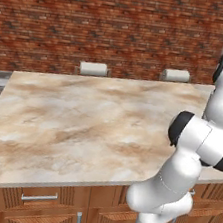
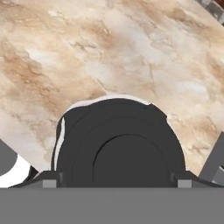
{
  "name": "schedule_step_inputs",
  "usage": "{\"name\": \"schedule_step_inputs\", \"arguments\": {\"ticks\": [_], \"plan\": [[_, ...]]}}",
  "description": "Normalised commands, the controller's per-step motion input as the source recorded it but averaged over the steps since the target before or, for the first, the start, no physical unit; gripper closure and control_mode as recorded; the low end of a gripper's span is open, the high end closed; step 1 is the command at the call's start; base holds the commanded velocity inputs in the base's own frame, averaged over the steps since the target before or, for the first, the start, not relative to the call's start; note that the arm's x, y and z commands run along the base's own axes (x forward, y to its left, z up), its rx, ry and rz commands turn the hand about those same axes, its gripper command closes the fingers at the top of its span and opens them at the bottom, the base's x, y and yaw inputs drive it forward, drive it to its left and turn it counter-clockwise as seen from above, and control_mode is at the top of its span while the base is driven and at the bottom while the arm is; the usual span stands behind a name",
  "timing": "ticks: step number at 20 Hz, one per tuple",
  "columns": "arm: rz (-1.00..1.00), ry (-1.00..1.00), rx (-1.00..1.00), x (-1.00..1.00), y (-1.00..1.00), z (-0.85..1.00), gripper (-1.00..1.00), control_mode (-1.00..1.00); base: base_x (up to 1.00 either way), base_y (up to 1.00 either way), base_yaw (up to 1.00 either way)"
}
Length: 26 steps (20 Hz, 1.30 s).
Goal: Grab the onion and lime from the fridge, place them in the blender, close the lid, and turn on the blender to create a marinade.
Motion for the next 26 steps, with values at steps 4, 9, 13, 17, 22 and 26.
{"name": "schedule_step_inputs", "arguments": {"ticks": [4,9,13,17,22,26], "plan": [[0.00,0.02,0.00,-0.06,0.00,0.16,-1.00,-1.00,0.00,0.00,0.00],[0.00,0.00,0.00,-0.02,0.00,0.25,-1.00,-1.00,0.00,0.00,0.00],[0.00,-0.08,0.00,-0.08,0.00,0.25,-1.00,-1.00,0.00,0.00,0.00],[0.00,-0.21,0.00,-0.82,0.29,0.07,-1.00,-1.00,0.00,0.00,0.00],[0.00,-0.26,0.02,-1.00,0.47,-0.20,-1.00,-1.00,0.00,0.00,0.00],[0.01,-0.28,0.01,-1.00,0.54,-0.50,-1.00,-1.00,0.00,0.00,0.00]]}}
